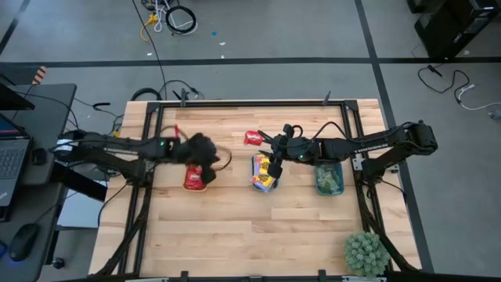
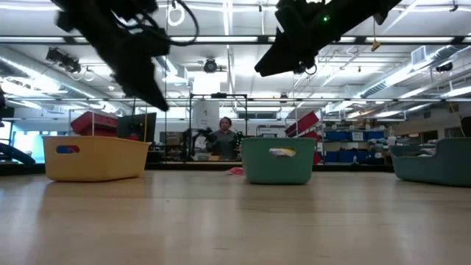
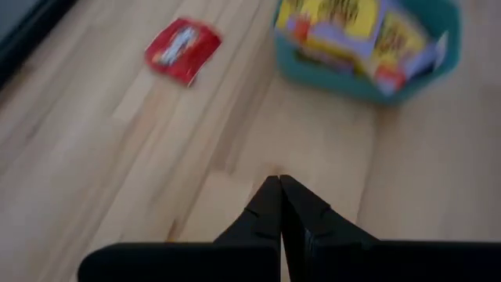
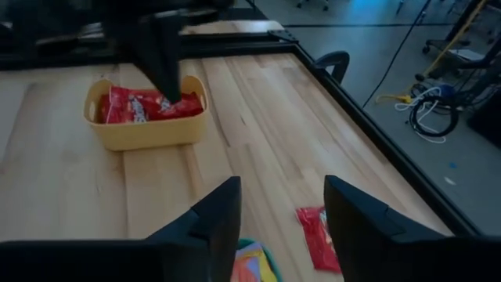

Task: Sort candy
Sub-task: Put the red candy pack into the yellow bin

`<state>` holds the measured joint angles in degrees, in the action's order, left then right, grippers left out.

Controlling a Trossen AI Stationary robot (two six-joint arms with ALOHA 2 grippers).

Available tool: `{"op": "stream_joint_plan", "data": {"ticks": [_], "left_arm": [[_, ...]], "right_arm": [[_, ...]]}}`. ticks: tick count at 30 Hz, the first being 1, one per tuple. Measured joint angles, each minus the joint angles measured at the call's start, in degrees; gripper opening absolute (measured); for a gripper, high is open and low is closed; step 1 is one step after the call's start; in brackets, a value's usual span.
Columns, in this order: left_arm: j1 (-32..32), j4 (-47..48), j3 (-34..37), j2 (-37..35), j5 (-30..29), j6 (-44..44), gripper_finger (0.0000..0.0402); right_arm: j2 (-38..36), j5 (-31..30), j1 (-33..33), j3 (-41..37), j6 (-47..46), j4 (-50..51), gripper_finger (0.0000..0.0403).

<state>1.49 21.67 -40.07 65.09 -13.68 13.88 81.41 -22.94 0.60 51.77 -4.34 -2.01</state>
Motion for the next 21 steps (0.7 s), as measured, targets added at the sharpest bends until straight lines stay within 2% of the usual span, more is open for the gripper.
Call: {"op": "stream_joint_plan", "data": {"ticks": [2,4,8,13,21], "left_arm": [[4.8,-5.1,0.0,2.2,6.4,-2.5,0.0],[9.2,-10.0,0.0,5.0,9.8,-3.3,0.0],[14.9,-18.9,0.0,11.3,10.6,-6.8,0.0013],[18.1,-30.2,0.0,19.0,11.6,-12.2,0.0063],[22.3,-32.4,-6.3,32.9,11.7,-13.7,0.0152]], "right_arm": [[0.0,-0.1,0.0,0.0,0.0,1.0,0.0179],[0.0,-0.6,0.0,0.0,0.0,2.1,0.019],[0.0,-3.5,-0.1,0.0,0.0,4.7,0.0208],[0.0,-4.1,-0.9,0.0,-0.6,7.1,0.0223],[0.0,-4.1,-1.7,0.0,-0.6,7.4,0.0226]]}}
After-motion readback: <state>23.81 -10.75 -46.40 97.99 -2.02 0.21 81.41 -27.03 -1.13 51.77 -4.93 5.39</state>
